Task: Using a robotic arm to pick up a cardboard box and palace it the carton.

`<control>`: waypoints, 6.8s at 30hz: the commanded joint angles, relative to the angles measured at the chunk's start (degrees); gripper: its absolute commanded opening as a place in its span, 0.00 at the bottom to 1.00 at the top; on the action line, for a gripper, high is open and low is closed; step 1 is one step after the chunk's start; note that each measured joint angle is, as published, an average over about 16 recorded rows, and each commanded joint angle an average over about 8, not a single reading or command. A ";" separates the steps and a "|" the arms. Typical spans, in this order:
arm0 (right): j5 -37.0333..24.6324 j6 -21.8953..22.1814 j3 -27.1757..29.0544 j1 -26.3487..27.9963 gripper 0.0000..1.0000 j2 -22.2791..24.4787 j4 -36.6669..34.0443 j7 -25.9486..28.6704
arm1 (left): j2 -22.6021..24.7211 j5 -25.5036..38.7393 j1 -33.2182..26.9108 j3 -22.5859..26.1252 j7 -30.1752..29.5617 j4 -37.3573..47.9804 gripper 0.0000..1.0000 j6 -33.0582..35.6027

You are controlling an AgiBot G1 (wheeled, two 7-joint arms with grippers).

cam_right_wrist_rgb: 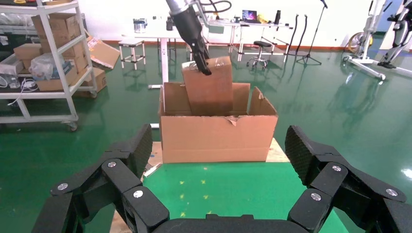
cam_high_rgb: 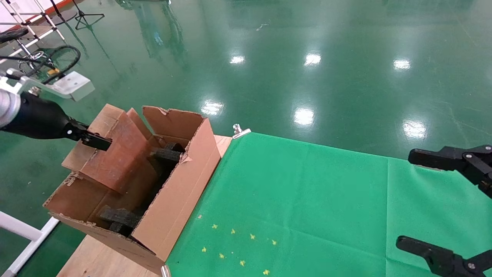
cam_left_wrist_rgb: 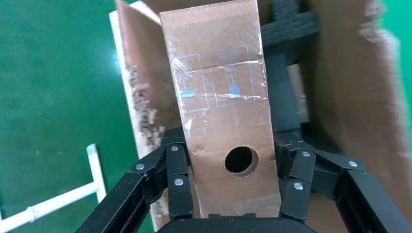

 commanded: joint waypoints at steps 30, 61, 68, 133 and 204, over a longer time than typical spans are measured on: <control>0.01 0.01 -0.02 0.00 1.00 0.01 0.00 -0.01 | 16.34 -6.59 16.49 1.19 14.58 44.47 0.23 -10.83; 0.02 0.02 -0.02 -0.01 1.00 0.01 -0.01 -0.01 | 16.74 -6.48 16.59 1.23 14.74 45.28 1.00 -10.66; 0.02 0.02 -0.02 -0.01 1.00 0.02 -0.02 -0.02 | 15.18 -7.39 13.33 0.10 17.83 41.19 1.00 -11.65; 0.05 0.05 -0.04 -0.01 1.00 0.04 -0.05 -0.04 | 9.13 -38.81 44.70 -46.12 40.85 -2.39 1.00 3.37; 0.07 0.07 -0.05 -0.02 1.00 0.05 -0.07 -0.05 | 9.19 -54.04 64.25 -69.06 53.04 -15.37 1.00 10.13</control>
